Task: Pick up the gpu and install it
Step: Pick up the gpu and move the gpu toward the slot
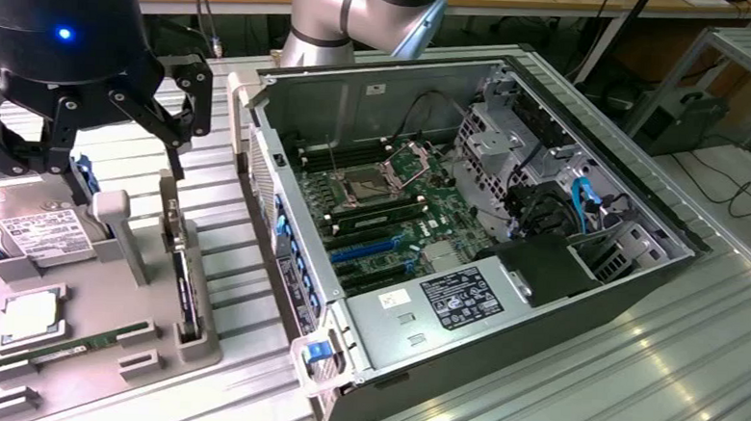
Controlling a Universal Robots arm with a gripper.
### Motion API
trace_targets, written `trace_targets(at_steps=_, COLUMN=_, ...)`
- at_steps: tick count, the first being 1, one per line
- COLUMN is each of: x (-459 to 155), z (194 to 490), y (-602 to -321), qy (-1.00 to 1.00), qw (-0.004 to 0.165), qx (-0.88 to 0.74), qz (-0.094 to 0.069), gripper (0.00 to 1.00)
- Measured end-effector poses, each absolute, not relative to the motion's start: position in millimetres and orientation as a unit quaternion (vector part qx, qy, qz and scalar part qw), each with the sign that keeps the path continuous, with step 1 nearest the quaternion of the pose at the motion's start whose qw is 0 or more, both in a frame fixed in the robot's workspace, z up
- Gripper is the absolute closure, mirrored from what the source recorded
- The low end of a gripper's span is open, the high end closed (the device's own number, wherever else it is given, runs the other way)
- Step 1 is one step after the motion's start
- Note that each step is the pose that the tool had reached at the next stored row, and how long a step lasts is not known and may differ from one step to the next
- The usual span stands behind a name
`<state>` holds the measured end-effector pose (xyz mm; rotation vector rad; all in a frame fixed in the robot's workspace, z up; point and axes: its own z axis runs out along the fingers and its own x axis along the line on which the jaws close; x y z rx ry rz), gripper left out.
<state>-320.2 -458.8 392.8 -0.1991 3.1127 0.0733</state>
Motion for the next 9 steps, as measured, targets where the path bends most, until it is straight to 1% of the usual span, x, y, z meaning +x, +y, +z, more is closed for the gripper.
trace_targets(at_steps=9, x=-317.7, z=387.8, y=-457.2, qy=0.999, qw=0.011, qx=-0.037, qz=0.022, gripper=0.28)
